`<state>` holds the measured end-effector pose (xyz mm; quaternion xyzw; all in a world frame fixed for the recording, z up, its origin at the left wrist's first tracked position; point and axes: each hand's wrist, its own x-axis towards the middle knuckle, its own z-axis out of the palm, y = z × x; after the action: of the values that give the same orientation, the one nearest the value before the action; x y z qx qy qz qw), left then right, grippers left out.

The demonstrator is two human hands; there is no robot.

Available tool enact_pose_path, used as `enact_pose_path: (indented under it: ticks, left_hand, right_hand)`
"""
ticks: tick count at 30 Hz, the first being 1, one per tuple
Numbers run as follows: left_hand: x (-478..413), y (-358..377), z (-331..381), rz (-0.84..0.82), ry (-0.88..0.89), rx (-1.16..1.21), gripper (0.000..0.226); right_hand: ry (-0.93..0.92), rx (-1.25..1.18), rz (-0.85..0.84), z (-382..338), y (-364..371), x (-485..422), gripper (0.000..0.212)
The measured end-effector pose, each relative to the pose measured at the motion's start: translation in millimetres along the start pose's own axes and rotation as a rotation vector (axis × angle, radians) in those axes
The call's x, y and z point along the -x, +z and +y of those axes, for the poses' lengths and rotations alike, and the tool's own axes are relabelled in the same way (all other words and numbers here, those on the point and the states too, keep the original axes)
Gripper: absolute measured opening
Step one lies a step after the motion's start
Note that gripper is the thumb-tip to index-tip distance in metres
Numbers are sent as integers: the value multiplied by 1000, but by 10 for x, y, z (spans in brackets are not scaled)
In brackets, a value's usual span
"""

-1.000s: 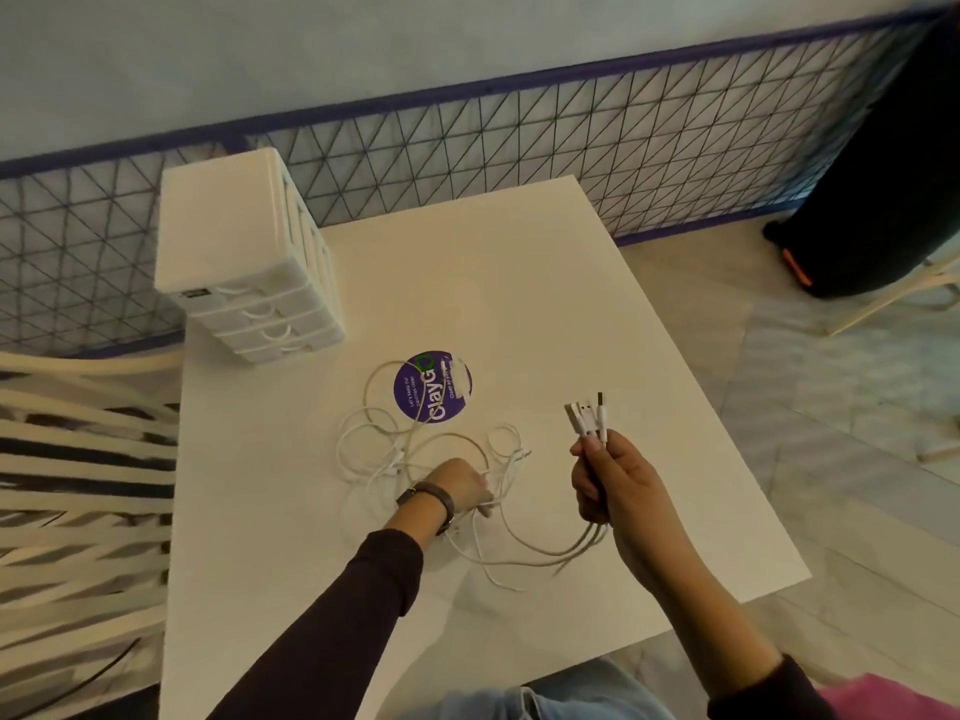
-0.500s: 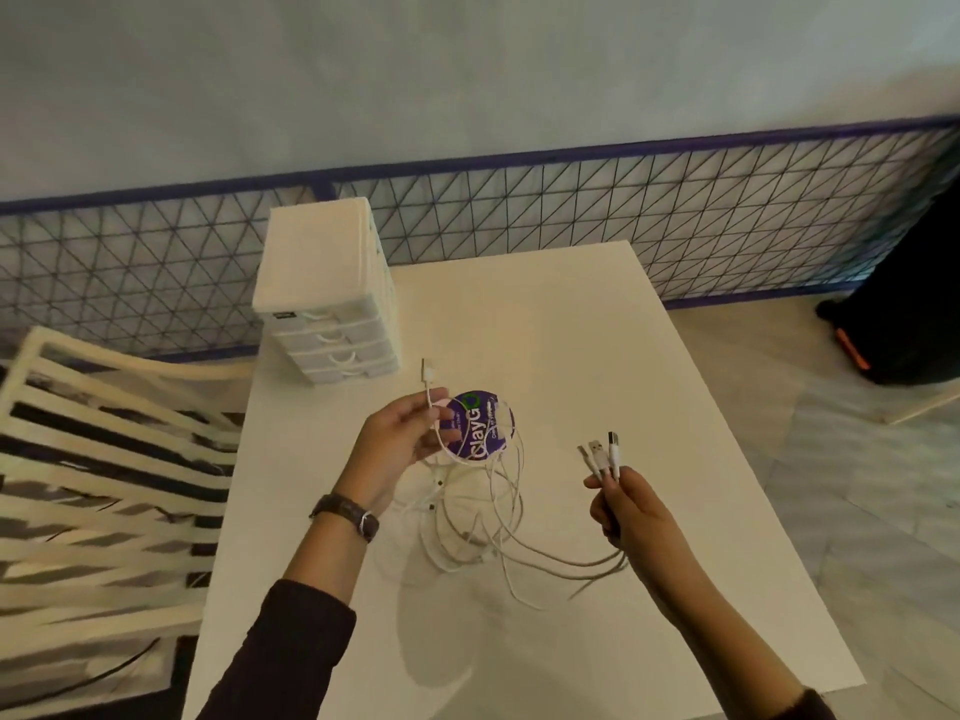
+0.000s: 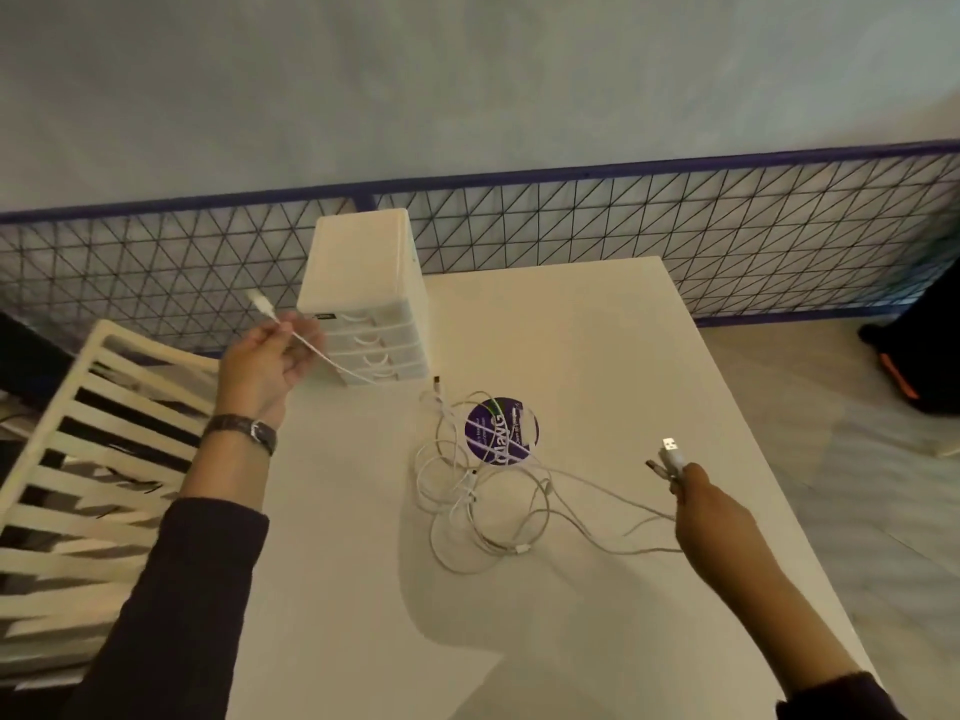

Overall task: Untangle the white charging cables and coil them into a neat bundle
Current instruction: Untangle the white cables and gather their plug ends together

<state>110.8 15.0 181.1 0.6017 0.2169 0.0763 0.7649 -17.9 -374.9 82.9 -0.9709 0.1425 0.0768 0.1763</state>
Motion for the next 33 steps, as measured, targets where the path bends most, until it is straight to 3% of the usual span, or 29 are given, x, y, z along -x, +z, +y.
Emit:
enact_pose_path:
  ticks: [6,8,14,17,21,28,33]
  left_hand:
    - [-164,-312,150,295,136,70,16]
    - [-125,-283,191,327,203,48,17]
    - [246,263,-207,-48,53,-133,9]
    - [584,555,-549,-155,2,-259,7]
    - [1031,837,-865,-236,-117,-227,8]
    - [1528,1022,-1021,-272,-151,-204,9]
    - [1549,1000,-1020,-257,-145,-184,12]
  right_hand:
    - [132,84,142,385,-15,-129,8]
    - [125,66,176,417,-11,-163,13]
    - [-10,-516,29,-82,-130,-128,17]
    - [-72,-800,-27,-438,-184,1,19]
    - [-98,-1131,-127,-775,-185,167,19]
    - [-62,-1420,-241,-1070,-25,299,10]
    - [-54,-1449,-257,-1124,-57,304,18]
